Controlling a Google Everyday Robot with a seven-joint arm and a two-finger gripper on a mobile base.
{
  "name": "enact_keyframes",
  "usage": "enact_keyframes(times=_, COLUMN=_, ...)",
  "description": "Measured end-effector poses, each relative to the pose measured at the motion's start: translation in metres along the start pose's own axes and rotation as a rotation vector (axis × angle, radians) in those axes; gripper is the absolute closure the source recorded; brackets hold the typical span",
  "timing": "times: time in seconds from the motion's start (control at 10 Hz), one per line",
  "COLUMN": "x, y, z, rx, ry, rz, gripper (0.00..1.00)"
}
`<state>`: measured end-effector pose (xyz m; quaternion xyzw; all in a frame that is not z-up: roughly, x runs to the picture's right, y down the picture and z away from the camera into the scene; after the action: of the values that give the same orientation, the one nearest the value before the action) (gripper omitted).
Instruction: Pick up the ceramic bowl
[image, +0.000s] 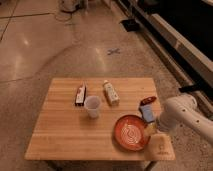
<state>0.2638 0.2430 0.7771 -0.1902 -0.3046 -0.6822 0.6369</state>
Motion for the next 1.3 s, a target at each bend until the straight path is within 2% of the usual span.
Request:
enact_keyframes(times=0.2, x=-0.001, y=-0.001, z=0.010, rx=-0.012, ry=-0.010, rz=0.005, gripper=0.23)
enact_keyframes(times=0.6, x=-0.002, y=-0.007, z=0.022, rx=-0.022, ry=-0.027, rz=0.014, gripper=0.63)
enact_keyframes(times=0.7, x=-0.004, y=-0.009, z=0.021, rx=-0.014, ry=-0.034, rz=0.019, gripper=0.76)
enact_keyframes(times=0.9, x=-0.004, y=-0.015, z=0.015, rx=0.020, ry=-0.039, rz=0.033, gripper=0.95)
enact_keyframes(times=1.0, x=-0.004, y=-0.018, z=0.009, rx=0.047, ry=-0.042, rz=0.040, gripper=1.00)
enact_keyframes(times=1.3, x=-0.004, y=-0.020, z=-0.008, rx=0.107, ry=-0.055, rz=0.054, gripper=1.00)
